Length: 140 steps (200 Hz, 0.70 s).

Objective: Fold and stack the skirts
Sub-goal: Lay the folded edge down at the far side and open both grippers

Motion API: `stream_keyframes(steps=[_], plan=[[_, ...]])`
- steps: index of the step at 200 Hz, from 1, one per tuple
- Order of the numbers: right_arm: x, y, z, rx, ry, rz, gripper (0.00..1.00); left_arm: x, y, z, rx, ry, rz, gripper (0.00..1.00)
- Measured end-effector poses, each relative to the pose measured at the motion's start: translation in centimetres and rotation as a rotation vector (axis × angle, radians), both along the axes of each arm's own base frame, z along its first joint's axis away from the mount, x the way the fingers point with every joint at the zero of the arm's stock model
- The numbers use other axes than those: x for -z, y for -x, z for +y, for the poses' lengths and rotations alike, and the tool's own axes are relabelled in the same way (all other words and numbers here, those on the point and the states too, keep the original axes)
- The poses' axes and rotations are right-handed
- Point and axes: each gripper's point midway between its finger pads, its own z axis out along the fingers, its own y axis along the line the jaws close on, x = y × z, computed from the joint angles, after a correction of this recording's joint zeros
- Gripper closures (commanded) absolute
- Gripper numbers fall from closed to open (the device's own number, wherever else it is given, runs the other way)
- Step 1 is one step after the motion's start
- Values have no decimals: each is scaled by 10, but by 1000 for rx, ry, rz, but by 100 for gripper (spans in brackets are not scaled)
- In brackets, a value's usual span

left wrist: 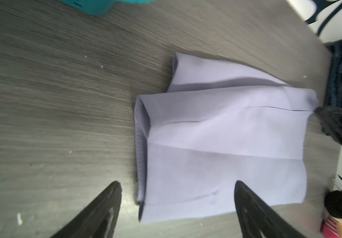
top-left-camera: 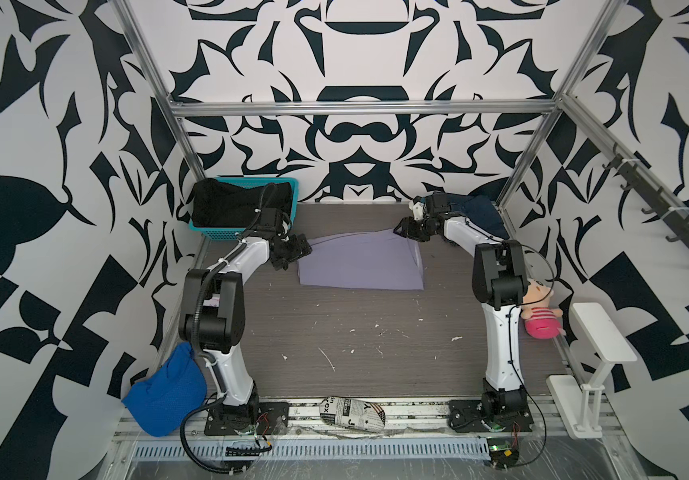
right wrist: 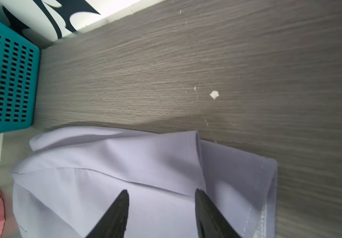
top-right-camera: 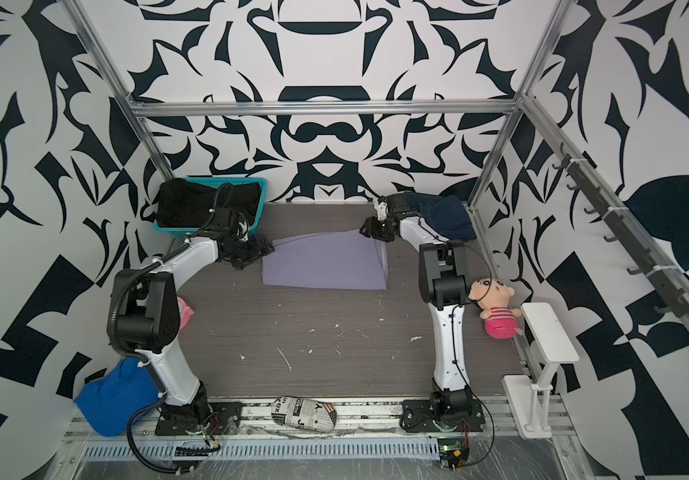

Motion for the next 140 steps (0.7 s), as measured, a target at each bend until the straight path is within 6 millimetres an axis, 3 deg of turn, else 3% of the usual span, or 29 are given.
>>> stream_keyframes(steps=[29, 49, 73, 101, 140], plan=[[-1, -11, 3, -18, -1, -13, 49, 18, -19, -3, 5, -5, 11, 14], [5, -12, 6, -31, -11, -5, 56, 21, -30, -4, 8, -10, 0, 27], [16, -8, 9, -41, -25, 27, 75, 18, -41, -6, 14, -9, -30, 45], [18, -6, 11, -49, -38, 39, 100, 19, -49, -6, 16, -12, -47, 80], [3, -1, 11, -36, -55, 29, 100, 23, -49, -6, 18, -11, -42, 100]])
